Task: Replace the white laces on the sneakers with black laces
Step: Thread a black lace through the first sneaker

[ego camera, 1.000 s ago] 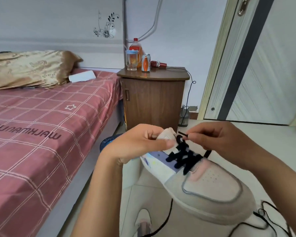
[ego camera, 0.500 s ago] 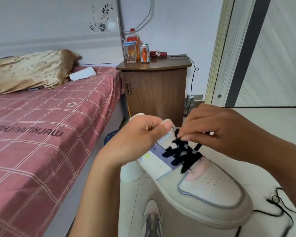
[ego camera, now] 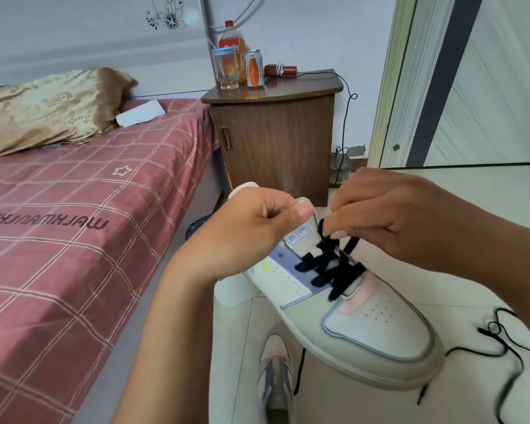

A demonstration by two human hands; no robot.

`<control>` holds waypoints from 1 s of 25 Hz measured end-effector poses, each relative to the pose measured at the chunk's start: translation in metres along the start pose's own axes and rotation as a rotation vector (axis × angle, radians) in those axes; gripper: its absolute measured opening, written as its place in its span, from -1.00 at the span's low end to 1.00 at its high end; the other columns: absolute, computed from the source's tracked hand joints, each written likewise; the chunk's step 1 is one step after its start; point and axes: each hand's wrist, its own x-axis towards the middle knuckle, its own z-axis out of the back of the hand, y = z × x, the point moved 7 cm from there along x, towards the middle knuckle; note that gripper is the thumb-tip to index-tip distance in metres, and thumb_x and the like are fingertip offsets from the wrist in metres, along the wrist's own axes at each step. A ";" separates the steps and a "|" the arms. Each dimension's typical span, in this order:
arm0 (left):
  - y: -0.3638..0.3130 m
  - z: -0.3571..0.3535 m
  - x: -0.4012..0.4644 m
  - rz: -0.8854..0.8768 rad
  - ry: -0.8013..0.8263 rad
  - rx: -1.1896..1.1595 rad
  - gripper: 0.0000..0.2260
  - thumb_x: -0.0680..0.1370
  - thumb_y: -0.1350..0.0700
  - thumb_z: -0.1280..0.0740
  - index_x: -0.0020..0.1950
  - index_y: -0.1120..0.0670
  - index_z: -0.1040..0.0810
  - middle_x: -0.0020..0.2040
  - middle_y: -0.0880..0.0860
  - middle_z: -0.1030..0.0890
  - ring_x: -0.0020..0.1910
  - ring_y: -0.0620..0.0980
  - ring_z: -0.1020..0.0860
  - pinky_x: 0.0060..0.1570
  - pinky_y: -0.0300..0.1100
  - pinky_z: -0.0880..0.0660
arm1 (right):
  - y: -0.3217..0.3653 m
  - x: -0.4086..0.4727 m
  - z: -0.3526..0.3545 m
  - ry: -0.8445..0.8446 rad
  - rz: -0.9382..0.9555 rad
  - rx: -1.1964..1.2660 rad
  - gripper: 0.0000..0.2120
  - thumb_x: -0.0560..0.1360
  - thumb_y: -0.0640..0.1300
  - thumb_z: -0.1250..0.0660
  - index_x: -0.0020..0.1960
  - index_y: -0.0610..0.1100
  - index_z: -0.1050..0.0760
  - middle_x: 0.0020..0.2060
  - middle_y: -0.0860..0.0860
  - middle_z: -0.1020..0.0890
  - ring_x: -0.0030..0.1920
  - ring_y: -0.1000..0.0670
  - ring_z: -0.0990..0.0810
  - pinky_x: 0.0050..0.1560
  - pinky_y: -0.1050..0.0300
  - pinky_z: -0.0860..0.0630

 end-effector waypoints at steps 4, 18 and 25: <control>0.010 0.001 0.003 0.015 -0.040 -0.043 -0.48 0.58 -0.10 -0.22 -0.11 0.43 -0.43 -0.32 0.30 -0.47 -0.32 0.04 -0.35 -0.29 -0.08 -0.35 | 0.002 0.000 -0.002 -0.048 0.020 -0.062 -0.74 0.52 -0.21 -0.16 -0.17 -0.13 -0.62 -0.30 0.00 -0.56 -0.30 -0.05 -0.46 -0.35 0.05 -0.50; 0.012 -0.006 0.003 0.047 -0.148 -0.068 -0.59 0.60 0.05 -0.25 -0.12 0.45 -0.47 -0.36 0.37 -0.46 -0.35 0.01 -0.32 -0.37 -0.04 -0.32 | -0.038 -0.009 -0.038 0.077 -0.598 0.699 -0.95 0.41 -0.17 -0.44 -0.22 -0.07 -0.67 -0.30 0.25 -0.62 -0.24 0.24 -0.58 -0.21 0.49 -0.41; 0.019 -0.002 0.002 0.118 -0.365 -0.250 -0.60 0.59 0.07 -0.27 -0.13 0.45 -0.46 -0.35 0.22 -0.44 -0.31 0.02 -0.35 -0.31 -0.09 -0.34 | -0.047 -0.004 -0.031 -0.244 -0.741 0.485 -0.86 0.49 -0.15 -0.35 -0.23 -0.04 -0.60 -0.27 0.09 -0.59 -0.21 0.16 -0.55 -0.22 0.43 -0.37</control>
